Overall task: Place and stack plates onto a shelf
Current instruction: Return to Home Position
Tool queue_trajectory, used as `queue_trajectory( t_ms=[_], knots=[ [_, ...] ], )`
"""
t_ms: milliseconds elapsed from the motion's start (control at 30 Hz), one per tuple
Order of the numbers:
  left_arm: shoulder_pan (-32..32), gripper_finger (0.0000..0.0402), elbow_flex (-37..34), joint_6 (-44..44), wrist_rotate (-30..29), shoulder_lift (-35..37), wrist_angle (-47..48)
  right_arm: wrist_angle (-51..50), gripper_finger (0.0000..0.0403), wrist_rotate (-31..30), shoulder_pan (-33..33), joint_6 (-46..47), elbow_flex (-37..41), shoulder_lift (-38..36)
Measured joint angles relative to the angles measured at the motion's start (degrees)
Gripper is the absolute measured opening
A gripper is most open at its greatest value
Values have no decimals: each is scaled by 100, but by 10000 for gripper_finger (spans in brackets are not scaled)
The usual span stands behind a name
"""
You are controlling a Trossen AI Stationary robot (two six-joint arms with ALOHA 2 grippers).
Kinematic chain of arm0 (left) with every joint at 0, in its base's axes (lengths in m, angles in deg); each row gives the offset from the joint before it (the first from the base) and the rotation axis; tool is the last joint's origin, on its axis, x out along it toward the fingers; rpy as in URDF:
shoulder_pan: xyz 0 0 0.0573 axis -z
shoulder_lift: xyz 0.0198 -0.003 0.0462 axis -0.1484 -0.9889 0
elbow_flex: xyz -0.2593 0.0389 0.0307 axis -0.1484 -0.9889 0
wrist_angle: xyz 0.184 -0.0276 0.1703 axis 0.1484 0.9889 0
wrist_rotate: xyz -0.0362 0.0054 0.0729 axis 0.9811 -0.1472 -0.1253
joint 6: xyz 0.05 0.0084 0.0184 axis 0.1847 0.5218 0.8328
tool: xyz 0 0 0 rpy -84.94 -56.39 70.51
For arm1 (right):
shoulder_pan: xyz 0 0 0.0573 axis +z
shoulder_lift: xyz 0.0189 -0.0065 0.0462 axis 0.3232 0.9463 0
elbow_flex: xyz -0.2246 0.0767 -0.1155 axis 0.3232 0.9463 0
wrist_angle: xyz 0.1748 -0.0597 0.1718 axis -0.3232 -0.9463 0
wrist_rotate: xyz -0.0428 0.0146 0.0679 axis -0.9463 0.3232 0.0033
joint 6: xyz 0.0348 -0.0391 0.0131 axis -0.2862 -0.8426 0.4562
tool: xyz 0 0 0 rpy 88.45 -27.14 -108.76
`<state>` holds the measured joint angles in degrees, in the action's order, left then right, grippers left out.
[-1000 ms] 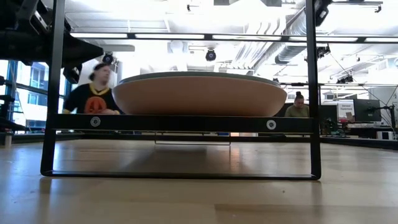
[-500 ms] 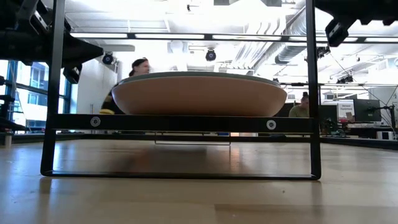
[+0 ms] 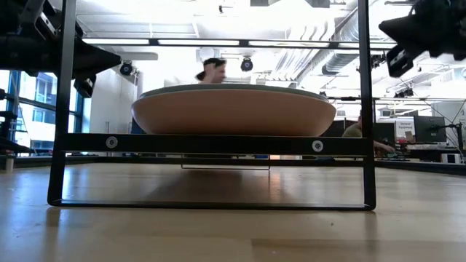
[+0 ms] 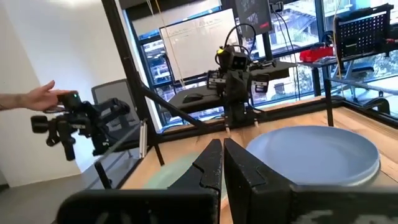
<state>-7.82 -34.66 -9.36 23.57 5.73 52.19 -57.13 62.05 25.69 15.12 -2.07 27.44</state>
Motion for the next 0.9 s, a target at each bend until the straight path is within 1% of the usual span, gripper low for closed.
queue_trajectory(
  t_ms=[133,200,367,467,600,900],
  knots=[
    [0,1,0,0,0,0,-2,326,0,0,0,44,464,-148],
    [0,1,1,0,0,-7,-5,246,0,4,2,12,472,-95],
    [0,1,4,0,0,-17,-10,96,0,44,2,-504,474,-91],
    [0,1,4,0,-2,-17,-9,-283,0,54,2,-231,468,-73],
    [0,1,4,0,0,-17,-6,-306,0,88,2,110,460,1],
    [22,1,4,2,-1,72,-52,-319,0,88,2,164,458,3]
  ],
)
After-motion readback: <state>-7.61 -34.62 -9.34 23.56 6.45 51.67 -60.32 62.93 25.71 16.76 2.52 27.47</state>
